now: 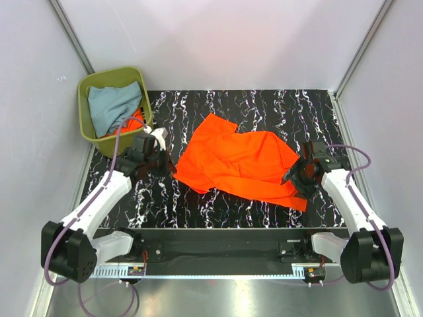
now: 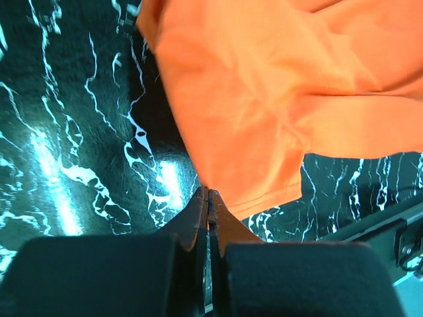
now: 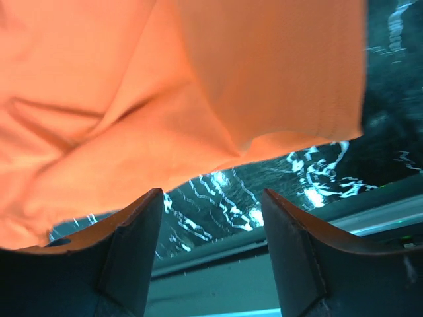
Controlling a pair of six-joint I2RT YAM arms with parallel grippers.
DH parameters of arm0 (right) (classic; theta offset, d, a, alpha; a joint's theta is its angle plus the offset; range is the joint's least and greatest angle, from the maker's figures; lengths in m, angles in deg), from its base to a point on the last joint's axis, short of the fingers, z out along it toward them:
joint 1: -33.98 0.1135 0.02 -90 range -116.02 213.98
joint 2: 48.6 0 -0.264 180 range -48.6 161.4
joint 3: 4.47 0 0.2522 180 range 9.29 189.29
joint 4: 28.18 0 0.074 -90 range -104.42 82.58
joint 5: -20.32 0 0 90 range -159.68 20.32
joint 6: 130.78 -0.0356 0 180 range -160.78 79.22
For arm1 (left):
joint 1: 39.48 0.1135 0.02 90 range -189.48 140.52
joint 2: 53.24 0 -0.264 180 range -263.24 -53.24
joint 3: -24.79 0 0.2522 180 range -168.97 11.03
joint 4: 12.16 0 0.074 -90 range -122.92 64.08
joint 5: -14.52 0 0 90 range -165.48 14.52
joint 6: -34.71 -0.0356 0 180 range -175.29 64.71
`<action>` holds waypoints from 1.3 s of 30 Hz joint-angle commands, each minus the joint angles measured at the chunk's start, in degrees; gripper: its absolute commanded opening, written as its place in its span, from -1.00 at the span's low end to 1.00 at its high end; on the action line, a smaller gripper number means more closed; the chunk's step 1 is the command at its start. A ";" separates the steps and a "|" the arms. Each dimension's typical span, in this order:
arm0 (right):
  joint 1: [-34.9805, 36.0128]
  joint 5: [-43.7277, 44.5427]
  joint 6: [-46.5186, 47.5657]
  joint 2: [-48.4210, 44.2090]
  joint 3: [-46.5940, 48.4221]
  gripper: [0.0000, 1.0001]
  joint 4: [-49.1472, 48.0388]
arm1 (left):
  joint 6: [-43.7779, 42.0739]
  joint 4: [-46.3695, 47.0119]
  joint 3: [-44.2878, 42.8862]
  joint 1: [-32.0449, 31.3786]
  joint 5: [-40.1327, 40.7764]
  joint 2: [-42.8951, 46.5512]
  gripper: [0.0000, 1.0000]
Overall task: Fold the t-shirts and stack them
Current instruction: Flatten the tshirt out
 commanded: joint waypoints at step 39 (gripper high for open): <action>-8.73 2.33 -0.33 22.40 5.64 -0.04 -18.54 | -3.23 1.39 -5.40 -0.90 4.00 -1.26 -1.00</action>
